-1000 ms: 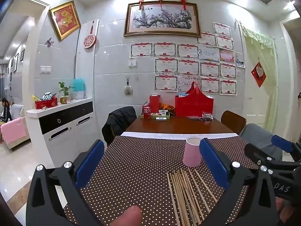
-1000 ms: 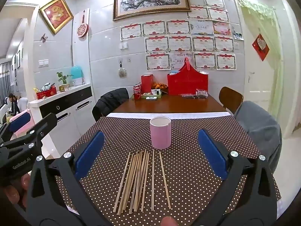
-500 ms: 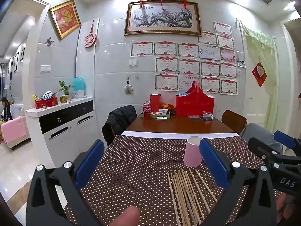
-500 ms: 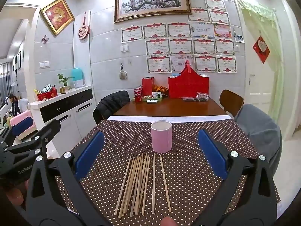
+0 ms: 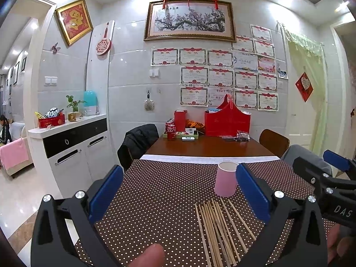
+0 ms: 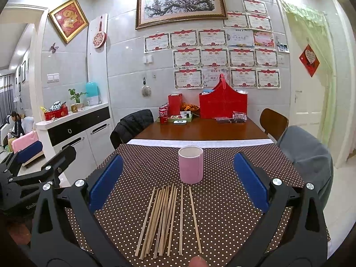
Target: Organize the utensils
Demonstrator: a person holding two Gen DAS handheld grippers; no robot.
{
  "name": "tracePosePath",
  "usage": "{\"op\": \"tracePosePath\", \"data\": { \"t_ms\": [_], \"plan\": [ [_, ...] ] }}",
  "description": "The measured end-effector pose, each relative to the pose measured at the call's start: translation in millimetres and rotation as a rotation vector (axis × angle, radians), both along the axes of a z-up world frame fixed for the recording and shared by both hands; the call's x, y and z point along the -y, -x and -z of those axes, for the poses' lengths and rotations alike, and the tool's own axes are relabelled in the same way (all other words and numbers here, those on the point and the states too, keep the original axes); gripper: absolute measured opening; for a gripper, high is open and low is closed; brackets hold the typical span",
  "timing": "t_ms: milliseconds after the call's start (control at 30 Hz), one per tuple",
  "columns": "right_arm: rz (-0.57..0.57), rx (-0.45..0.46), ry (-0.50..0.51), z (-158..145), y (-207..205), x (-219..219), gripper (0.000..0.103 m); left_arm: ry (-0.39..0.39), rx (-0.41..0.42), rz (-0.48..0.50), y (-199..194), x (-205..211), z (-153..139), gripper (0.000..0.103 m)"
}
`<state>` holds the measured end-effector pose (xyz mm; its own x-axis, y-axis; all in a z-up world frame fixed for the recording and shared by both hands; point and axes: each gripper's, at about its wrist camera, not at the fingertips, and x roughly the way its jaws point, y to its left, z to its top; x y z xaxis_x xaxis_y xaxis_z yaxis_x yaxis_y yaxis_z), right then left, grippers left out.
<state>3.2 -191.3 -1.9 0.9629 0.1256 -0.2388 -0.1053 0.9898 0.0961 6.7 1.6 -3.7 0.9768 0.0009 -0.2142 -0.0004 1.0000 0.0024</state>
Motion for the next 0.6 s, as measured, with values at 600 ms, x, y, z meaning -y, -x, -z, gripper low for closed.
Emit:
{"op": "tracePosePath", "data": {
  "t_ms": [600],
  "plan": [
    [0.001, -0.01, 0.004, 7, -7, 1, 0.097, 0.005, -0.065, 0.003, -20, -1, 11, 0.099]
  ]
}}
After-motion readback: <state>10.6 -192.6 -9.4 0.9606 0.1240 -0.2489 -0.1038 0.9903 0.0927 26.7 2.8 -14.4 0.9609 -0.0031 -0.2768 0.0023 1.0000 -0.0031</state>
